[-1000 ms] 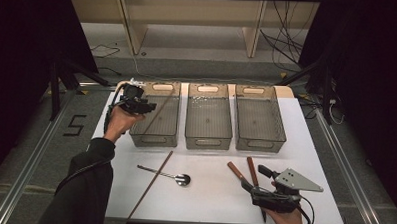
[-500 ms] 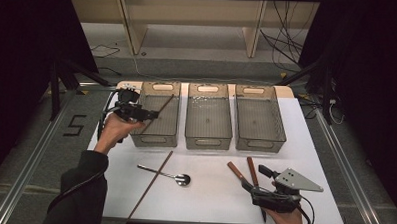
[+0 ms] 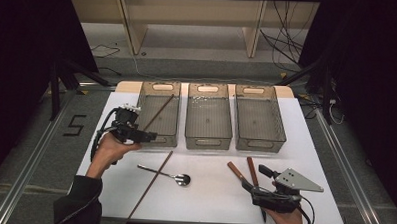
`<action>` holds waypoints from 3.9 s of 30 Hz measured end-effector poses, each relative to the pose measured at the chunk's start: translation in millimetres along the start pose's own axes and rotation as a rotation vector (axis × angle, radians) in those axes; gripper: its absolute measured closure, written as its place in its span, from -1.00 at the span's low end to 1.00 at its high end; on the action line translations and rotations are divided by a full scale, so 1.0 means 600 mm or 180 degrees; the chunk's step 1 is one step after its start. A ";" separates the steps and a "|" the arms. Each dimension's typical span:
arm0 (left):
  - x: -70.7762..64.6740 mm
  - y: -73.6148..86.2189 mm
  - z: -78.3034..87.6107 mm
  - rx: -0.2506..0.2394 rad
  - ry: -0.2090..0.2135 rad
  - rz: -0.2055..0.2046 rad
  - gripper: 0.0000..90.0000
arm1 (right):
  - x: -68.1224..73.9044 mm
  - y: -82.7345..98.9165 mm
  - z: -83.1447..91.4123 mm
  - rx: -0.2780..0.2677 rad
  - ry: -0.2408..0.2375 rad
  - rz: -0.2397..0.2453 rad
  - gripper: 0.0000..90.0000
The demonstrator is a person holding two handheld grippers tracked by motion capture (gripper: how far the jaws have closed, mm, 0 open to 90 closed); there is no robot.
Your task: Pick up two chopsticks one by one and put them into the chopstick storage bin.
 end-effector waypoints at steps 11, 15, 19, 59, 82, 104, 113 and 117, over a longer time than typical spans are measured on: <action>-0.039 0.045 -0.013 0.0274 -0.0026 -0.0096 -0.65 | 0.001 0.000 0.000 0.0007 0.0001 0.0020 -0.44; -0.047 0.057 -0.022 0.0363 0.0009 -0.0099 -0.65 | 0.001 0.000 0.001 0.0004 0.0000 0.0006 -0.44; -0.050 0.072 -0.029 0.0476 0.0039 -0.0118 -0.66 | 0.002 0.000 0.001 0.0002 0.0000 0.0018 -0.44; -0.099 0.158 -0.072 0.1275 0.0105 -0.0499 0.31 | 0.004 -0.001 0.000 0.0015 0.0011 0.0060 -0.44; -0.104 0.162 -0.085 0.1343 -0.0110 -0.0673 0.81 | 0.005 -0.001 0.000 0.0021 0.0018 0.0066 -0.44; -0.095 0.157 -0.072 0.1110 -0.0080 -0.0808 0.87 | 0.005 0.000 0.000 0.0028 0.0014 0.0070 -0.43; -0.093 0.151 -0.060 0.1004 -0.0020 -0.0862 0.87 | 0.005 0.000 0.000 0.0028 0.0011 0.0068 -0.43; -0.095 0.148 -0.055 0.0948 0.0012 -0.0836 0.87 | 0.005 0.000 0.000 0.0025 0.0014 0.0065 -0.44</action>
Point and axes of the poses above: each handheld gripper's, and its own axes: z roughly backward along the jaws, y roughly out of its underside, x roughly to its left, the point moved 5 cm from there along -z, roughly forward along the jaws, and after that the axes turned 13 degrees about x, right-handed, at the moved point
